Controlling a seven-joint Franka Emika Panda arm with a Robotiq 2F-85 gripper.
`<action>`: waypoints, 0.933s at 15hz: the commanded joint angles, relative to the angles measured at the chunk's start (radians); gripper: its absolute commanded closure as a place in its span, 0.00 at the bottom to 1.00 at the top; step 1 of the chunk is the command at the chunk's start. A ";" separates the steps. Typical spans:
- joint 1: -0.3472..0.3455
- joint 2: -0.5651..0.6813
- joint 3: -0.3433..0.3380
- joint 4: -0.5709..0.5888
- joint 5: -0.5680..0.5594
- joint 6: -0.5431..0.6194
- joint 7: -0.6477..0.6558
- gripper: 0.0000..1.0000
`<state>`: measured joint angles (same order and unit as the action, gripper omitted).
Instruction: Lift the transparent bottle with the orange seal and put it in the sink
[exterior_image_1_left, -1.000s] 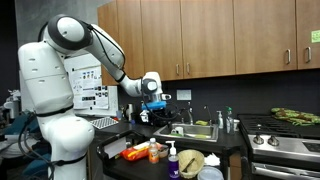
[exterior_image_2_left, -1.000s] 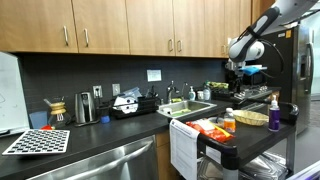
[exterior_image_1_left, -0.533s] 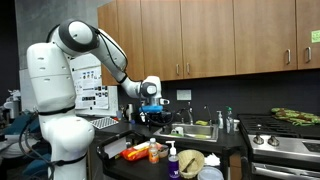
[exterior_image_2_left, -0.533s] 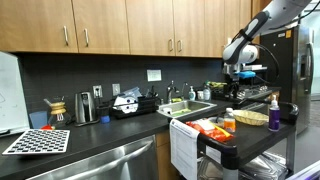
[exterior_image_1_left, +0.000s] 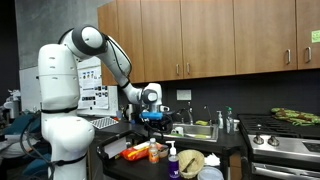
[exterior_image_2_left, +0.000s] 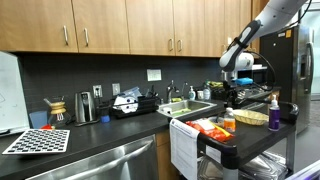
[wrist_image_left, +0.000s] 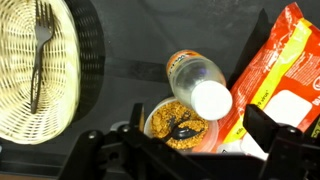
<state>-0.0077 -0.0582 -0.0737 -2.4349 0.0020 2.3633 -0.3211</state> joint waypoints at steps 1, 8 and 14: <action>-0.004 0.048 0.015 0.022 0.019 0.022 0.002 0.00; -0.005 0.054 0.031 0.002 -0.001 0.013 0.035 0.31; -0.004 0.029 0.039 -0.014 -0.063 -0.011 0.110 0.78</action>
<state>-0.0077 -0.0019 -0.0446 -2.4333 -0.0180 2.3748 -0.2630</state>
